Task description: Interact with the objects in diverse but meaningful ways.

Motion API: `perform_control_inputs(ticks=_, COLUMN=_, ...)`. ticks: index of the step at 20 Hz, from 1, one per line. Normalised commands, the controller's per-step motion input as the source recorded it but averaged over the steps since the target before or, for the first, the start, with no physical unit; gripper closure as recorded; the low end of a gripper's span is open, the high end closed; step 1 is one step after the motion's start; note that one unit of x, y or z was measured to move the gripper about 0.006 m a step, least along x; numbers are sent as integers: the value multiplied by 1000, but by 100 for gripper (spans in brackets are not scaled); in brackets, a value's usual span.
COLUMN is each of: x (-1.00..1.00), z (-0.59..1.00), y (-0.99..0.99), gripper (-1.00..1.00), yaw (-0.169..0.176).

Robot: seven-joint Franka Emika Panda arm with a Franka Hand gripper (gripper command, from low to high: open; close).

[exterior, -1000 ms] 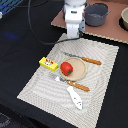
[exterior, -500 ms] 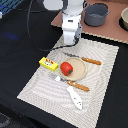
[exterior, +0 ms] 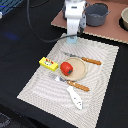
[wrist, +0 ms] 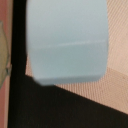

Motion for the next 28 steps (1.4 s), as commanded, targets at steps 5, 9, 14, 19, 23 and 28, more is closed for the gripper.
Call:
perform_control_inputs(ticks=5, x=478, z=794, y=-227, gripper=-100, yaw=-80)
perform_control_inputs(ticks=9, x=649, z=671, y=-316, gripper=-100, yaw=-125)
perform_control_inputs(ticks=14, x=593, z=601, y=-359, gripper=-100, yaw=-128)
perform_control_inputs(ticks=19, x=610, z=578, y=-385, gripper=-100, yaw=-112)
perform_control_inputs(ticks=23, x=614, z=483, y=-416, gripper=-100, yaw=-98)
perform_control_inputs(ticks=28, x=574, z=397, y=-455, gripper=-100, yaw=-92)
